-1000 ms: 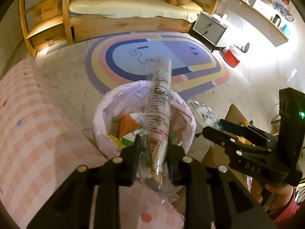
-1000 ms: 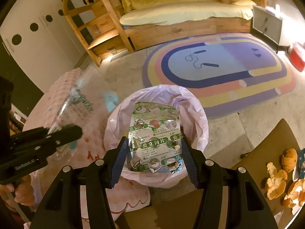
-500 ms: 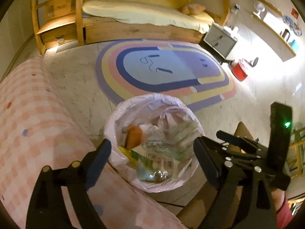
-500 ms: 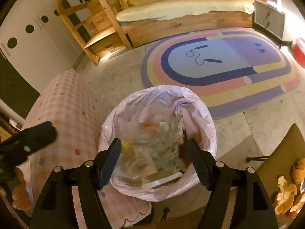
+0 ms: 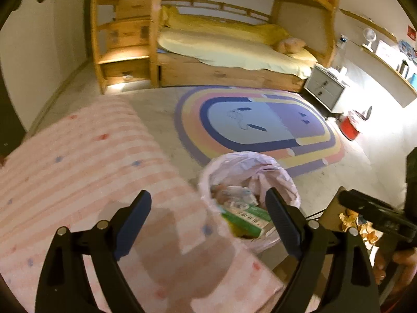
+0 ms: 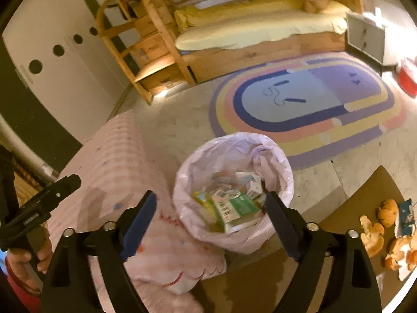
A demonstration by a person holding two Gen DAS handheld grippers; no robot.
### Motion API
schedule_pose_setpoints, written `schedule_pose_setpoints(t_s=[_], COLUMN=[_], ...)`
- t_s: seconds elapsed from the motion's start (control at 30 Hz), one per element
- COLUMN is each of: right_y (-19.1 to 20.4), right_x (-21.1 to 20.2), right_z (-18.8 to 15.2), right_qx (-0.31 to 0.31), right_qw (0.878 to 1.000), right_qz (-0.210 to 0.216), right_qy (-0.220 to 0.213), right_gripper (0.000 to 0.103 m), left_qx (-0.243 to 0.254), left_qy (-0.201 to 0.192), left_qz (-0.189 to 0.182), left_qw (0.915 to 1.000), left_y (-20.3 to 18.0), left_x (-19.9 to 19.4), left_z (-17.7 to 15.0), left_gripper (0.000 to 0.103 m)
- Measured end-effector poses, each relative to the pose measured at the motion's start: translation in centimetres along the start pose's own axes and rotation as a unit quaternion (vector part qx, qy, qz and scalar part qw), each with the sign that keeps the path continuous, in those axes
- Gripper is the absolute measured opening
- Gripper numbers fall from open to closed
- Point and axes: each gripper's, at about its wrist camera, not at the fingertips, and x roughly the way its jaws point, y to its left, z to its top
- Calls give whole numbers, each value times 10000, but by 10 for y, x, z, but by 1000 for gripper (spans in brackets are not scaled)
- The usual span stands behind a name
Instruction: Collect trash
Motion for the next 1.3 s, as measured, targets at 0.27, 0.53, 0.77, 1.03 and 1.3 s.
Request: schedule_pose_setpoints(t_s=[0.27, 0.53, 0.77, 1.03, 1.3], right_y=[82, 165, 198, 221, 234], right_x=[-41, -89, -118, -136, -143], right_z=[-25, -50, -67, -89, -104], right_qx=[-843, -1960, -2420, -2858, -3155], right_qw=[9950, 9772, 9658, 9530, 9438], right_qz=[512, 812, 912, 988, 981], right_qy=[182, -58, -197, -165, -121], right_gripper=[92, 94, 94, 94, 94], left_qx=[-209, -632, -978, -1424, -1709], left_qy=[-144, -229, -333, -281, -143], left_qz=[584, 1167, 1785, 2324, 2628], left_qw=[9980, 9909, 9785, 9617, 9495], left_y=[21, 43, 65, 89, 105], left_x=[-90, -165, -218, -256, -275], left_z=[-33, -74, -109, -151, -183], left_gripper=[96, 96, 96, 96, 96])
